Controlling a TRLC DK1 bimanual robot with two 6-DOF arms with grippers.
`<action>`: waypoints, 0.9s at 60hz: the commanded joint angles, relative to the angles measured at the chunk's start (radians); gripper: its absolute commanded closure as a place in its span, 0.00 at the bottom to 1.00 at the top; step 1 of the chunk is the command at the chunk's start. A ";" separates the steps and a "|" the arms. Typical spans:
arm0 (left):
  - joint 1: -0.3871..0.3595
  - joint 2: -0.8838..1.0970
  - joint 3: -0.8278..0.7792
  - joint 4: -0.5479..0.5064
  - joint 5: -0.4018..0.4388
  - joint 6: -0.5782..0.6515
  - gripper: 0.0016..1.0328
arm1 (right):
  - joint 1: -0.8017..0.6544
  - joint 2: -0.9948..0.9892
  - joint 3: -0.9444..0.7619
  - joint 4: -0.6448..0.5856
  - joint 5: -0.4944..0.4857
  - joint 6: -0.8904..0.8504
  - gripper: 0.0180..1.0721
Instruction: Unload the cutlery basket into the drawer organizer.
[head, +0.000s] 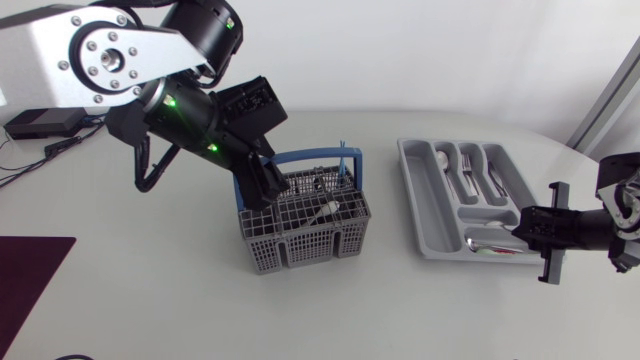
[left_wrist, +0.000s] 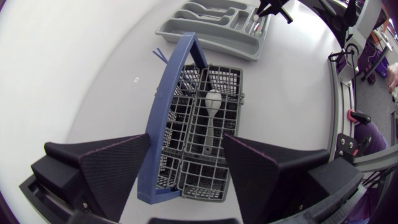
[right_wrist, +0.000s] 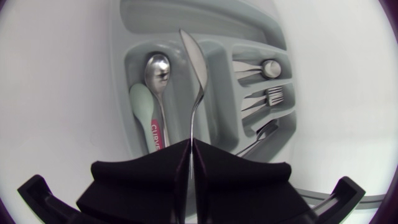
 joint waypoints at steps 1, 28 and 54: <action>-0.011 0.011 -0.001 -0.054 -0.005 0.023 0.07 | -0.005 0.035 -0.052 0.046 0.031 -0.064 0.94; -0.101 -0.141 -0.001 -0.100 -0.011 -0.005 0.07 | 0.054 0.130 -0.127 0.367 0.149 -0.045 0.50; -0.118 -0.184 -0.179 -0.072 -0.011 -0.065 0.09 | 0.089 -0.236 -0.097 0.064 -0.022 0.246 0.18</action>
